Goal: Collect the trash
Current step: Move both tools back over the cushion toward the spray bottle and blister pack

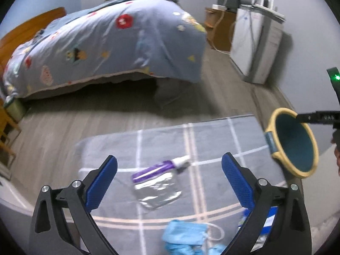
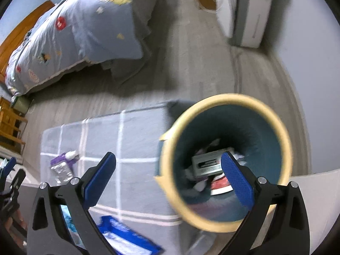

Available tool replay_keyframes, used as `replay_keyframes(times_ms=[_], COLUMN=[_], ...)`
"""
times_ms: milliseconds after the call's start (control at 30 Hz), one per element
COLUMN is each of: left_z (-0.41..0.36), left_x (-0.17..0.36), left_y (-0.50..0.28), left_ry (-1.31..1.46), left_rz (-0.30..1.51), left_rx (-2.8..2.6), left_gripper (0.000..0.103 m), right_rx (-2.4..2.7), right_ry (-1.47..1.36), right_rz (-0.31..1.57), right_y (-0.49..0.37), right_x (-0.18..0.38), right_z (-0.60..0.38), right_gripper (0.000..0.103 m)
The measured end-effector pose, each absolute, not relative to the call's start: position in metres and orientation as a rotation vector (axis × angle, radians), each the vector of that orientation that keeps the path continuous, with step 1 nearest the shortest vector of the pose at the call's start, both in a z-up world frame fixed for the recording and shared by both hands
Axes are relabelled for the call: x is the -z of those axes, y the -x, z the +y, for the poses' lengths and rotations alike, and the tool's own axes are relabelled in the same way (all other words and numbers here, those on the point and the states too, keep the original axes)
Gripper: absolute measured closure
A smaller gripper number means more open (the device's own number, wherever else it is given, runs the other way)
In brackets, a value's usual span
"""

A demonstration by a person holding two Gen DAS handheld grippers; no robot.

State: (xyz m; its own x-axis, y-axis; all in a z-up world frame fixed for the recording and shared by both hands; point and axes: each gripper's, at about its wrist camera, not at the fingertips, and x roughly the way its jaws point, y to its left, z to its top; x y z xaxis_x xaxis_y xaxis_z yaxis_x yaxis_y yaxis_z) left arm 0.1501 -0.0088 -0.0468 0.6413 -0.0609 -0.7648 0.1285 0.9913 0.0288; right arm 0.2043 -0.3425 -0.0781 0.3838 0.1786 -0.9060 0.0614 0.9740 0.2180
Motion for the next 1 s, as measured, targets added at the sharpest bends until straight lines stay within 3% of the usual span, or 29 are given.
replay_keyframes(times_ms=[600, 1000], left_z=[0.06, 0.058], left_x=[0.086, 0.146], left_y=[-0.148, -0.162], left_ry=[-0.135, -0.167], left_rz=[0.956, 1.099], left_rx=[0.099, 0.179], left_gripper=[0.006, 0.006], right_rx=[-0.196, -0.153], right_ry=[-0.07, -0.062], right_rz=[1.275, 1.31], right_y=[-0.22, -0.24], right_x=[0.114, 0.142], right_z=[-0.175, -0.147], right_gripper=[0.006, 0.006])
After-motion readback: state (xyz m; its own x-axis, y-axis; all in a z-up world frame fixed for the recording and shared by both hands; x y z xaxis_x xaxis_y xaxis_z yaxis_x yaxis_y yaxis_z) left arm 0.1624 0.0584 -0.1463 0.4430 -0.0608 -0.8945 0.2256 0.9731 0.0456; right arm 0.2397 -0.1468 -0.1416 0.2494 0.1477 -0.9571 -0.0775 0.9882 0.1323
